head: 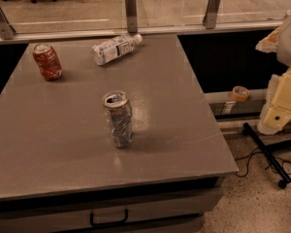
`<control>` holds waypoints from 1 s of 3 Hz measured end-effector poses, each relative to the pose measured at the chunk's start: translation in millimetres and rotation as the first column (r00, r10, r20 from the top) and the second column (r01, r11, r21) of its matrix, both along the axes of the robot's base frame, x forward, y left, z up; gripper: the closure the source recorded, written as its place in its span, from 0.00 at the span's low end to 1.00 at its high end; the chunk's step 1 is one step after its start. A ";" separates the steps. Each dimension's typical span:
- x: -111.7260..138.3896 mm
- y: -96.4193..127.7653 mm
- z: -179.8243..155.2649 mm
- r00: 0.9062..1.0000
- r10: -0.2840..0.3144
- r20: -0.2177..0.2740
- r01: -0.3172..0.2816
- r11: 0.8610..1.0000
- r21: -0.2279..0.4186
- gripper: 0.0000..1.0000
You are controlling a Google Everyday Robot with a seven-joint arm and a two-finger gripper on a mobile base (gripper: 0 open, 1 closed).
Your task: Move redbull can near blue plastic bottle
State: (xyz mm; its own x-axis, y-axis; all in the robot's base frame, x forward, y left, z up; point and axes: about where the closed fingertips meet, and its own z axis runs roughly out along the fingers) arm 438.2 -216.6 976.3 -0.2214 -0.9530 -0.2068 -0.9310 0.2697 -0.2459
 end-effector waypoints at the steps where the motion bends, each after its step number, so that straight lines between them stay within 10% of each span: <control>1: 0.0 2.1 1.6 1.000 0.005 0.012 -0.005 1.000 0.004 0.00; 2: 1.9 12.4 -10.0 0.999 0.039 0.032 -0.042 0.995 0.091 0.00; 3: 14.0 30.1 -41.6 0.989 0.117 0.086 -0.135 0.960 0.247 0.00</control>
Offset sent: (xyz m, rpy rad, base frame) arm 0.0041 0.0533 -0.0529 0.5082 -0.0973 0.2088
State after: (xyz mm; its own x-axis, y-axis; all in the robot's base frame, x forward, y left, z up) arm 452.1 -186.6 934.7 -0.0795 -0.8874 -0.4542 -0.9442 0.2131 -0.2511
